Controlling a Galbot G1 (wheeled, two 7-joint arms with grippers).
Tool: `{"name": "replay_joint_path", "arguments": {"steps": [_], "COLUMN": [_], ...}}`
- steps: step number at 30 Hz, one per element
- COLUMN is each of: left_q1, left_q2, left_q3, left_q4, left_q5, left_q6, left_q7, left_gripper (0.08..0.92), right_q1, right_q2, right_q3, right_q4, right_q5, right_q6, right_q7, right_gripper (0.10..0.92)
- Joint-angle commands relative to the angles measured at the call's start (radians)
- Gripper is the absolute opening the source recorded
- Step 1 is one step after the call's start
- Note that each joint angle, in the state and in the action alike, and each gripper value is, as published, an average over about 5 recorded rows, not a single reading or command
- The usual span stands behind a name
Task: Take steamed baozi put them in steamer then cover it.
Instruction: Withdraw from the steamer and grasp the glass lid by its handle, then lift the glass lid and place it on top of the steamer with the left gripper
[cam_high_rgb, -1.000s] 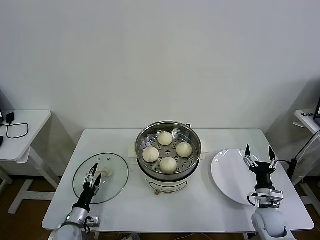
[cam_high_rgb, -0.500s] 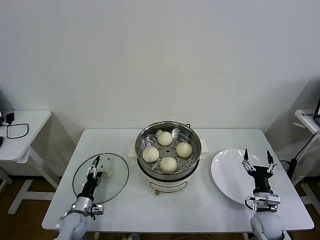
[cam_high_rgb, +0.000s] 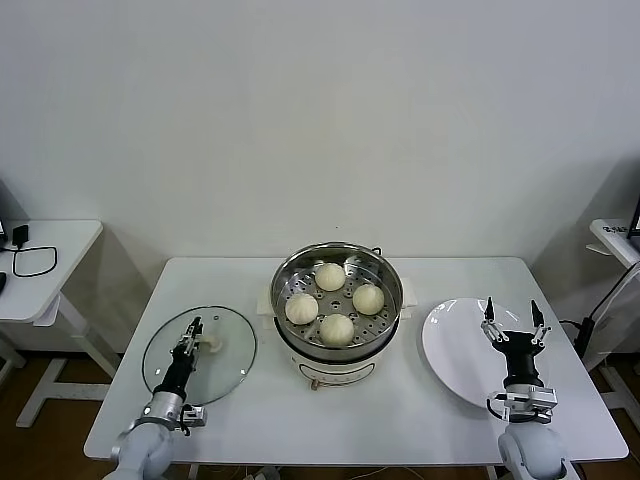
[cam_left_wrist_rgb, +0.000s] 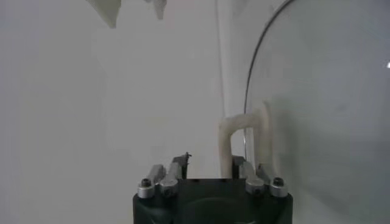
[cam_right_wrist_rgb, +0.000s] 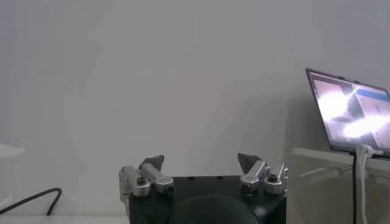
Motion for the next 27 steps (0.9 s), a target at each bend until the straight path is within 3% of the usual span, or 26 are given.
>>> {"name": "replay_joint_path", "arguments": {"steps": [1, 6, 16, 23, 27], "left_q1": [0.036, 0.062, -0.001, -0.052, -0.1], "left_q2": [0.02, 0.062, 0.172, 0.129, 0.055], "left_q3": [-0.014, -0.06, -0.054, 0.15, 0.326], "left_q4": [-0.123, -0.294, -0.669, -0.874, -0.869], "left_q5": [-0.065, -0.125, -0.236, -0.187, -0.133], "left_q6": [0.011, 0.043, 0.291, 0.443, 0.502], "left_q7": [0.014, 0.055, 0.249, 0.379, 0.432], "left_gripper": [0.316, 0.199, 0.192, 0.192, 0.192], "right_q1": [0.001, 0.005, 0.006, 0.006, 0.006], "right_q2": [0.003, 0.009, 0.014, 0.024, 0.028], "right_q3": [0.002, 0.002, -0.002, 0.009, 0.014], "right_q4": [-0.002, 0.003, 0.023, 0.022, 0.016], "right_q5": [-0.006, -0.008, -0.025, -0.034, -0.037], "right_q6": [0.001, 0.001, -0.029, -0.034, -0.039], "right_q7": [0.001, 0.002, 0.02, 0.024, 0.023], "right_gripper": [0.823, 0.823, 0.823, 0.823, 0.823]}}
